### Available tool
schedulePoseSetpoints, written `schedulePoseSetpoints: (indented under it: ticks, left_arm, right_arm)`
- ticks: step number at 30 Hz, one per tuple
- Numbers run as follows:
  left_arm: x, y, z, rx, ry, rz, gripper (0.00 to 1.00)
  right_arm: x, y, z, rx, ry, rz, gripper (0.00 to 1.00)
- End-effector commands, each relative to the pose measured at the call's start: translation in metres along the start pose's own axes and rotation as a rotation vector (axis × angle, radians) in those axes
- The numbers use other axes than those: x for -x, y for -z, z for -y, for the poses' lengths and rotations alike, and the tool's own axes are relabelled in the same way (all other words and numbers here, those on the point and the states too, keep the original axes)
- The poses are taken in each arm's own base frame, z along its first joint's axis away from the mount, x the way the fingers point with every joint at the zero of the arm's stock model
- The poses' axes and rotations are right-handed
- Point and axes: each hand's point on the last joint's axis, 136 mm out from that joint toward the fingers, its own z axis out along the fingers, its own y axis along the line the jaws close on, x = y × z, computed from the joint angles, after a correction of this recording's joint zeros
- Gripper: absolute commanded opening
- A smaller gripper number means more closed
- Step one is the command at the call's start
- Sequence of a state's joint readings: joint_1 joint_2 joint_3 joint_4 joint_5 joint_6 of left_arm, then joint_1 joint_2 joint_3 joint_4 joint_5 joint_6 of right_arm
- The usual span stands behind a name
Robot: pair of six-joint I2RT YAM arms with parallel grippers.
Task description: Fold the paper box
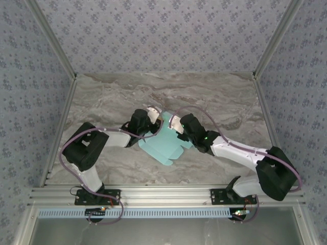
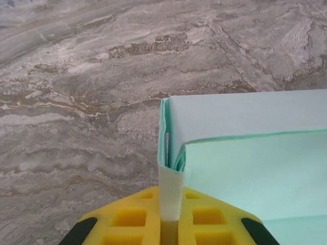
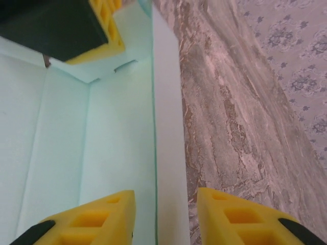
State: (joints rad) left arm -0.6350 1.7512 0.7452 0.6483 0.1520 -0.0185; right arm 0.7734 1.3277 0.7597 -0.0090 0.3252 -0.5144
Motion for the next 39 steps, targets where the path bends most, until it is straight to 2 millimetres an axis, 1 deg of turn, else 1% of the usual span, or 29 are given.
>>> schedulePoseSetpoints:
  ticks: [1, 2, 4, 8, 10, 12, 14, 17, 21, 23, 28, 33, 39]
  left_arm:
    - [0.025, 0.01, -0.002, 0.03, -0.007, 0.095, 0.09]
    - [0.025, 0.011, -0.001, 0.034, -0.009, 0.099, 0.09]
    - [0.025, 0.011, -0.002, 0.051, -0.007, 0.111, 0.09]
    - [0.025, 0.009, 0.002, 0.066, -0.017, 0.138, 0.1]
    - [0.025, 0.007, 0.006, 0.062, -0.024, 0.157, 0.1]
    - [0.023, 0.005, 0.009, 0.053, -0.029, 0.169, 0.11]
    - [0.022, 0.003, 0.014, 0.042, -0.043, 0.183, 0.12]
    - [0.018, -0.001, 0.022, 0.019, -0.056, 0.19, 0.13]
    - [0.01, -0.004, 0.029, -0.007, -0.067, 0.197, 0.14]
    - [0.006, -0.006, 0.032, -0.017, -0.07, 0.201, 0.15]
    - [-0.002, -0.01, 0.037, -0.028, -0.075, 0.192, 0.16]
    - [-0.007, -0.012, 0.038, -0.03, -0.076, 0.181, 0.17]
    - [-0.008, -0.011, 0.038, -0.028, -0.077, 0.171, 0.17]
  right_arm:
    - [0.028, 0.021, 0.015, 0.015, -0.11, 0.089, 0.43]
    - [0.032, 0.025, 0.015, 0.031, -0.13, 0.107, 0.47]
    - [0.042, 0.034, 0.016, 0.07, -0.181, 0.148, 0.53]
    - [0.064, 0.049, 0.016, 0.166, -0.277, 0.246, 0.57]
    - [0.071, 0.052, 0.022, 0.206, -0.367, 0.286, 0.59]
    - [0.072, 0.05, 0.033, 0.227, -0.46, 0.303, 0.59]
    - [0.07, 0.044, 0.044, 0.248, -0.557, 0.301, 0.59]
    - [0.065, 0.029, 0.055, 0.29, -0.674, 0.262, 0.58]
    - [0.055, 0.004, 0.059, 0.332, -0.781, 0.199, 0.58]
    - [0.052, -0.005, 0.058, 0.368, -0.828, 0.18, 0.58]
    - [0.044, -0.029, 0.041, 0.479, -0.899, 0.107, 0.59]
    - [0.042, -0.042, 0.025, 0.565, -0.927, 0.062, 0.6]
    - [0.039, -0.053, 0.014, 0.618, -0.947, 0.025, 0.6]
